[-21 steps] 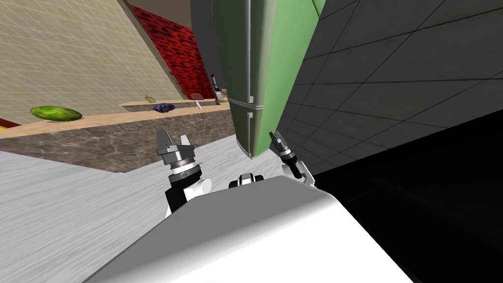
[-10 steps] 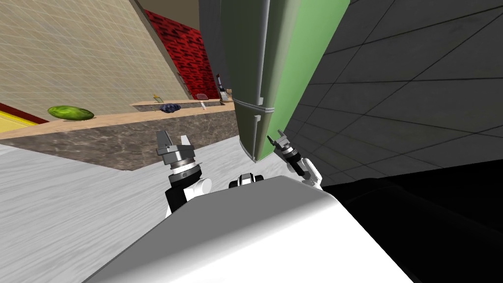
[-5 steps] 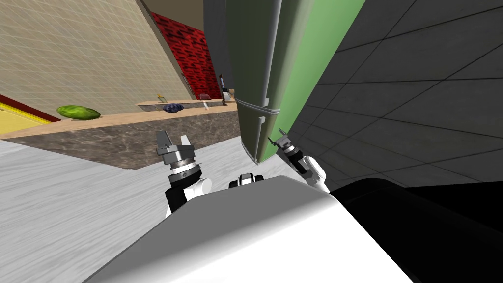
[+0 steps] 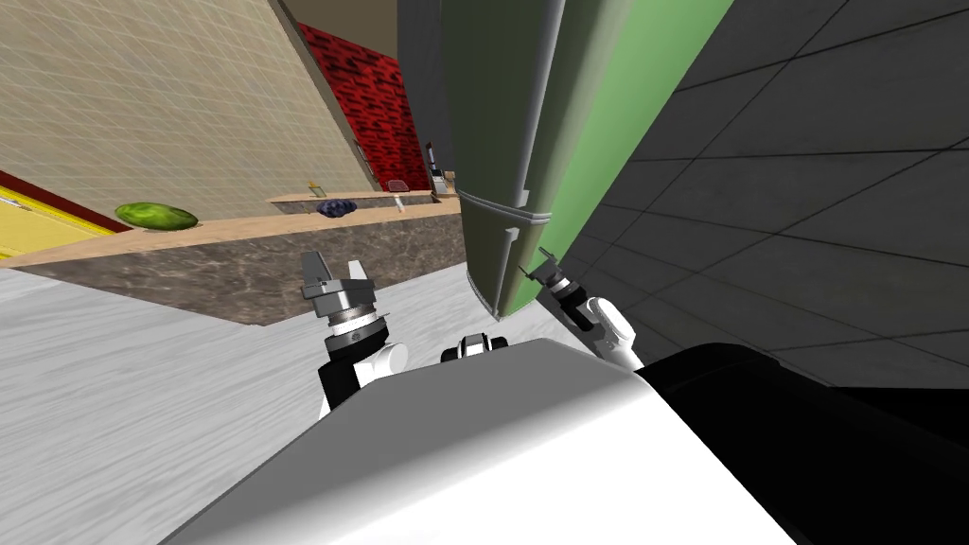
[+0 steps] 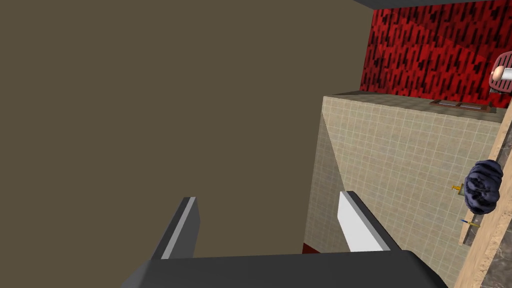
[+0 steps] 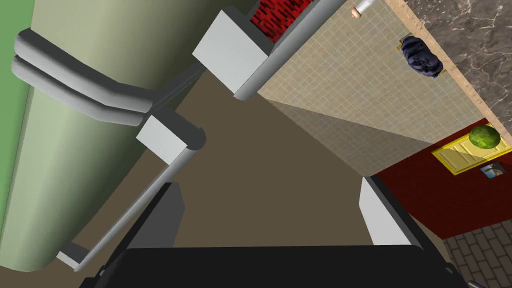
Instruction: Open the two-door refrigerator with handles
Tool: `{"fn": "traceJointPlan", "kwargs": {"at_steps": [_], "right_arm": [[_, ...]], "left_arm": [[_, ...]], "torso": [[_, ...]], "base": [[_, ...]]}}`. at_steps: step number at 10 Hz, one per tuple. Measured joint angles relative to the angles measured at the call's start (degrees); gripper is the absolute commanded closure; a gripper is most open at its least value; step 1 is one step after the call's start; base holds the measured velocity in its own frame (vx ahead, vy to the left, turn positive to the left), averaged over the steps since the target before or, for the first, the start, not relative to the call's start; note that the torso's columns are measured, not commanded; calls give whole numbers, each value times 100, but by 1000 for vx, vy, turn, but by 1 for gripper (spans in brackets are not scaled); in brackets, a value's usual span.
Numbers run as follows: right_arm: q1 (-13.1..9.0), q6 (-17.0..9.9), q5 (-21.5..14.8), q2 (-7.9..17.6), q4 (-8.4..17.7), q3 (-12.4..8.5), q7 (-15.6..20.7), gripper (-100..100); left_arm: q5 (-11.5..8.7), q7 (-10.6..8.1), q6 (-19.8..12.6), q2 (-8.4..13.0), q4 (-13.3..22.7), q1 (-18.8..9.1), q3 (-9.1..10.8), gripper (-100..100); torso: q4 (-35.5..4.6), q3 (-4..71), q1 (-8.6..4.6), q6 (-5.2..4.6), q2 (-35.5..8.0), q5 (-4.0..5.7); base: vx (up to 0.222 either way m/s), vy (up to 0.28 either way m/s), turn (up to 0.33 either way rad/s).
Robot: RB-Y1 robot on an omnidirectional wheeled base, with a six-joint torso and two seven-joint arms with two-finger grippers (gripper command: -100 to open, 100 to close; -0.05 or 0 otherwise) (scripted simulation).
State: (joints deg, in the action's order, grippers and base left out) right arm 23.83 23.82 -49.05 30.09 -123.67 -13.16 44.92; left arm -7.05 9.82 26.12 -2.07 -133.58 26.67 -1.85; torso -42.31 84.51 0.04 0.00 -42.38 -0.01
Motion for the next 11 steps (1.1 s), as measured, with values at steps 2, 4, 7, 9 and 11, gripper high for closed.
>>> {"fn": "traceJointPlan", "kwargs": {"at_steps": [2,4,7,9,11], "right_arm": [[-31,-43,-316,216,89,-120,358,-100],[-88,-116,-554,420,164,-205,618,-100],[-113,-188,-934,700,234,-341,1044,-100],[-130,-231,-1187,876,284,-440,1340,-100],[-151,-260,-1401,1011,326,-508,1600,-100]], "left_arm": [[0,0,0,0,0,0,0,0],[0,0,0,0,0,0,0,0],[0,0,0,0,0,0,0,0],[0,0,0,0,0,0,0,0],[0,0,0,0,0,0,0,0]], "torso": [[5,12,-6,0,17,1],[2,2,-2,-2,2,1],[4,9,-5,0,14,1],[3,5,-5,0,7,2],[3,6,-1,0,7,0]], "base": [[126,26,63],[84,27,28],[99,19,56],[94,19,43],[89,20,37]]}}
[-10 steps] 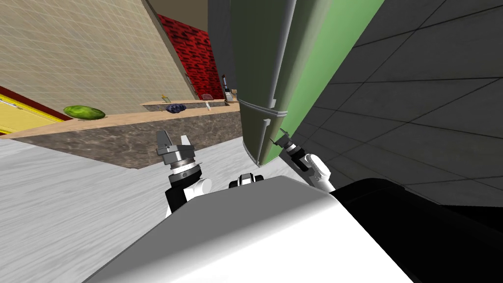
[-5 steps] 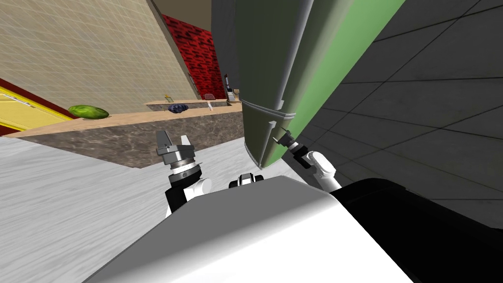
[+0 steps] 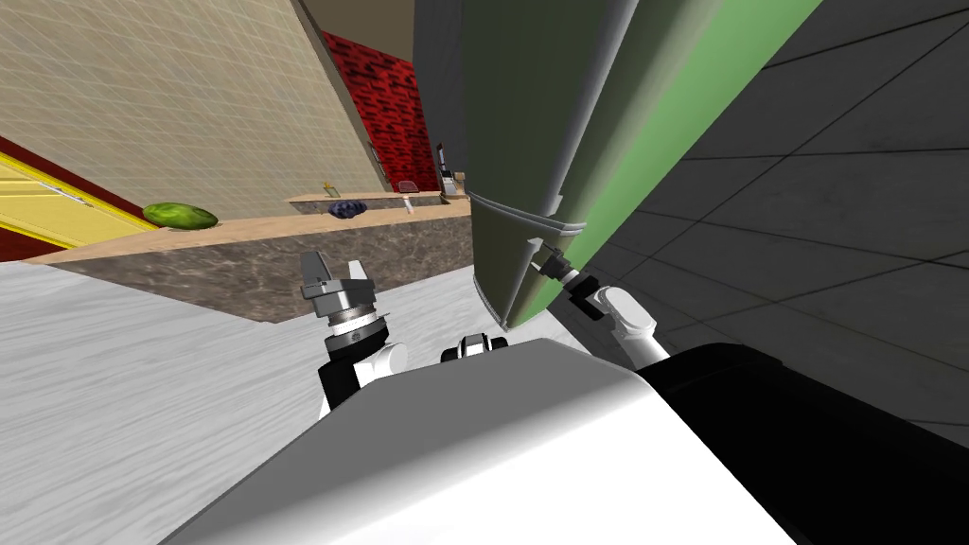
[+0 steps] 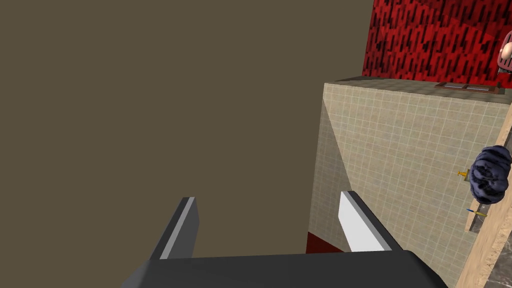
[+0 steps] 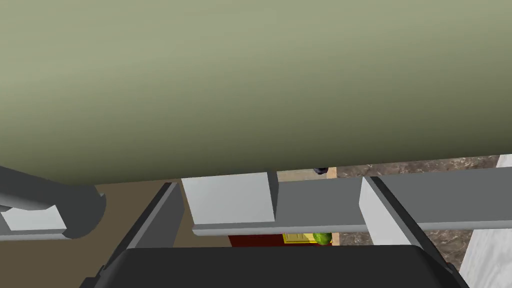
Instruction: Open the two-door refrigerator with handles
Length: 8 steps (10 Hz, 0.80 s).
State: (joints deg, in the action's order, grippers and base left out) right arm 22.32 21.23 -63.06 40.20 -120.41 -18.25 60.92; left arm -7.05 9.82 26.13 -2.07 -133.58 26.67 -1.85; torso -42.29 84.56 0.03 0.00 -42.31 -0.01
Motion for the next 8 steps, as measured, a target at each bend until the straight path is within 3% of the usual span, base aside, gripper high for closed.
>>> {"fn": "traceJointPlan", "kwargs": {"at_steps": [2,4,5,8], "right_arm": [[-2,-32,-210,138,32,-51,217,-100],[-23,-15,-201,208,79,-69,194,-100],[-15,-8,-199,213,87,-73,181,100],[21,-96,-203,238,149,-144,162,100]], "left_arm": [[0,0,0,0,0,-1,0,0],[0,0,0,0,0,0,0,0],[0,0,0,0,0,-1,0,0],[0,0,0,-2,0,-1,-2,0]], "torso": [[3,27,-1,23,33,-7],[10,44,15,24,62,-12],[16,47,12,32,62,-11],[24,53,62,49,76,-23]], "base": [[32,12,-8],[49,39,-46],[-12,-3,-34],[35,243,-89]]}}
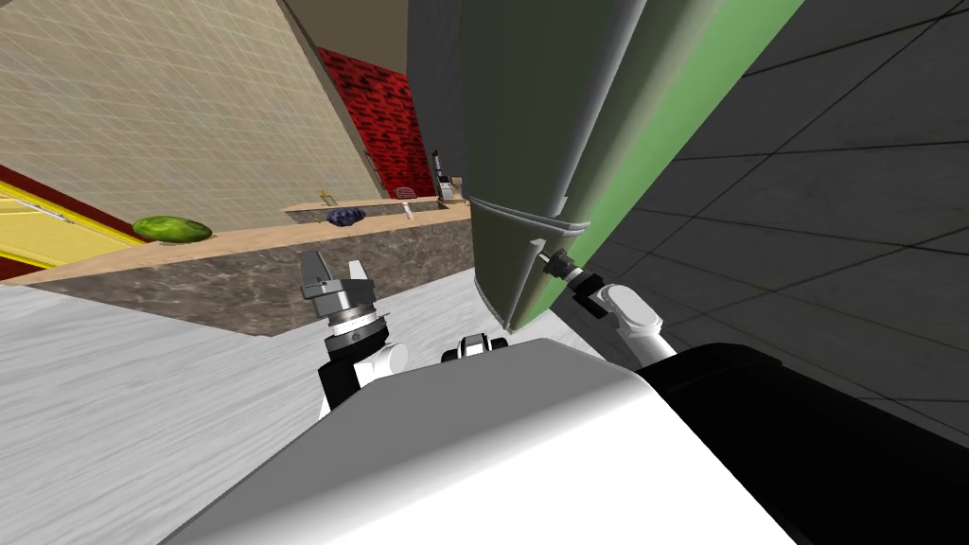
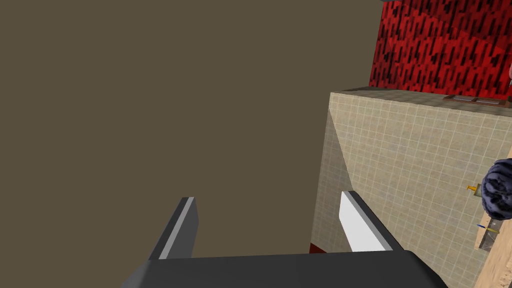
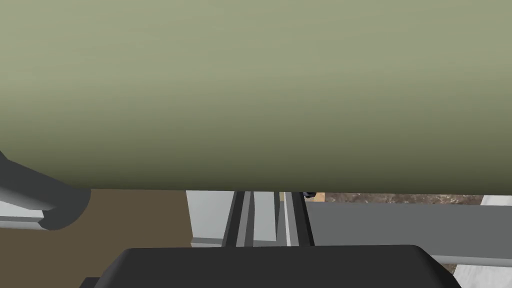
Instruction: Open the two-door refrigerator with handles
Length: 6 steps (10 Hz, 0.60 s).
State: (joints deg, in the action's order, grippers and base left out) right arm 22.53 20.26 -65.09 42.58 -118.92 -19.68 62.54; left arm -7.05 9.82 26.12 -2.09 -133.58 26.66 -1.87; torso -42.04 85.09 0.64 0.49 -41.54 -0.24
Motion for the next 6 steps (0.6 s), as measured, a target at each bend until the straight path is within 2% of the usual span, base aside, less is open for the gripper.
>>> {"fn": "traceJointPlan", "kwargs": {"at_steps": [4,6], "right_arm": [[107,-146,-5,27,132,-123,-29,100],[194,-292,-8,63,190,-240,-93,100]], "left_arm": [[0,0,0,0,0,0,0,0],[0,0,0,-1,0,0,-1,0]], "torso": [[-4,15,-32,19,22,3],[-2,13,-11,14,21,1]], "base": [[6,269,-48],[34,342,-79]]}}
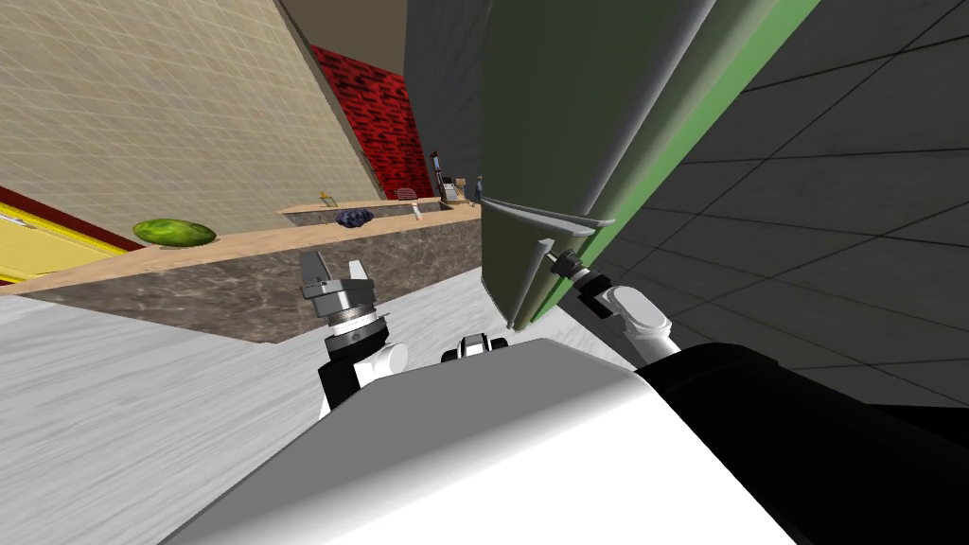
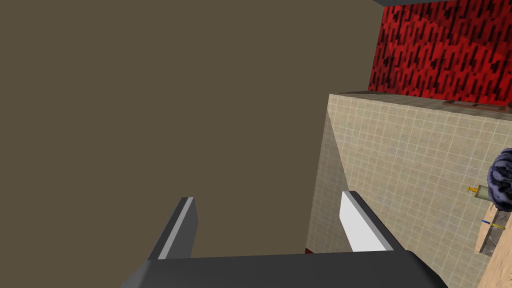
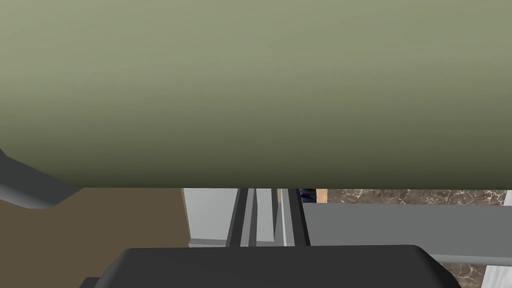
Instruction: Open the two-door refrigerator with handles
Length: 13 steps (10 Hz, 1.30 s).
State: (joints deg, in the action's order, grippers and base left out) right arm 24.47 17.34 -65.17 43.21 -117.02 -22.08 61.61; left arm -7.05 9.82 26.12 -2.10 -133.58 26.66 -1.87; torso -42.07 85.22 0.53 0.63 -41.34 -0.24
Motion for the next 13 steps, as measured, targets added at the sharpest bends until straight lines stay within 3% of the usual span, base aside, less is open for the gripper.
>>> {"fn": "traceJointPlan", "kwargs": {"at_steps": [9,10,13], "right_arm": [[179,-500,-36,162,368,-301,-141,100],[209,-514,-41,159,378,-281,-157,-100],[408,-358,25,491,421,-442,-336,-100]], "left_arm": [[0,0,0,0,0,0,0,0],[0,0,0,2,-1,0,2,0],[0,0,0,3,0,0,3,0]], "torso": [[-17,-23,-28,-8,-42,-1],[-33,-43,-85,-26,-71,9],[-23,-63,-68,-58,-91,26]], "base": [[20,319,-56],[15,52,-83],[36,34,-61]]}}
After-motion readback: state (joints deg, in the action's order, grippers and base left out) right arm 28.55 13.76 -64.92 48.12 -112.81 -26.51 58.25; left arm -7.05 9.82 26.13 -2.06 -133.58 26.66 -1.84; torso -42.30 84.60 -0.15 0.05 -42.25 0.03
